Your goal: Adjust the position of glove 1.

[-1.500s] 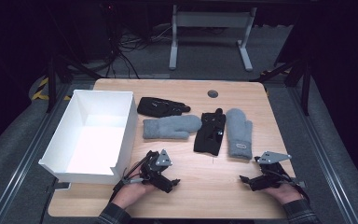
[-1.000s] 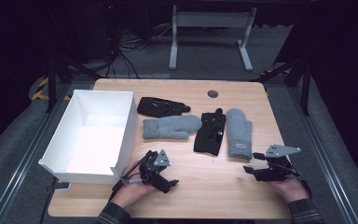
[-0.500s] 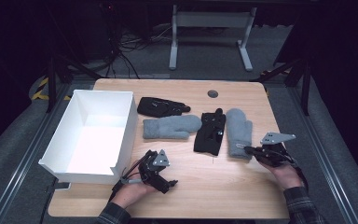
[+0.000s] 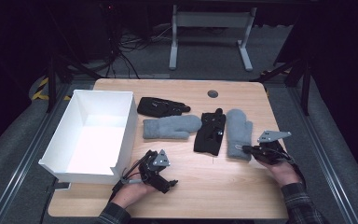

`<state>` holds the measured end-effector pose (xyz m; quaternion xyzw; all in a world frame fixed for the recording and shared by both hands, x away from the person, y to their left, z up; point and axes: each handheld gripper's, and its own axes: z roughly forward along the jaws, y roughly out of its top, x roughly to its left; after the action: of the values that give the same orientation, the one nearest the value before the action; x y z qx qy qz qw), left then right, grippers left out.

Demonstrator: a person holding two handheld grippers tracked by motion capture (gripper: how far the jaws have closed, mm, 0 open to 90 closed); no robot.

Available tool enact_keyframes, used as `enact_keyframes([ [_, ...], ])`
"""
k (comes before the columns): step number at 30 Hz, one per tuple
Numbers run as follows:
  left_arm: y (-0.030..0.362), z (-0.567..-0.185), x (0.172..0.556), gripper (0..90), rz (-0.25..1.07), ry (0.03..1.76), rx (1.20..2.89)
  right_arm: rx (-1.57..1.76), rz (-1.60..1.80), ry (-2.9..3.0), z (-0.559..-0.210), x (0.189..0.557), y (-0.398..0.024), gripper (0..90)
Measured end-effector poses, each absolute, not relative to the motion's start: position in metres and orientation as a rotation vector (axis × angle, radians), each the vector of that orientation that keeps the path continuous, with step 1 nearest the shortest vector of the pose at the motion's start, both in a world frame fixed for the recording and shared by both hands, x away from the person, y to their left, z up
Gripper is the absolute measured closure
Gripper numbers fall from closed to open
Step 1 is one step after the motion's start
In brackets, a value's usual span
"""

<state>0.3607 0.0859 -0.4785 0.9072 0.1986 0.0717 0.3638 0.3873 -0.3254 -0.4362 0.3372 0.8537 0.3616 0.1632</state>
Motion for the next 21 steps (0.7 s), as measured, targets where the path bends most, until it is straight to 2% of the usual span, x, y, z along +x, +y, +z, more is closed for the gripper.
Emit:
enact_keyframes([
  [21,0.086,-0.479,0.36,0.1,0.185,0.515,2.334,0.814,1.059,2.586,-0.436,0.353,-0.3,90.0],
])
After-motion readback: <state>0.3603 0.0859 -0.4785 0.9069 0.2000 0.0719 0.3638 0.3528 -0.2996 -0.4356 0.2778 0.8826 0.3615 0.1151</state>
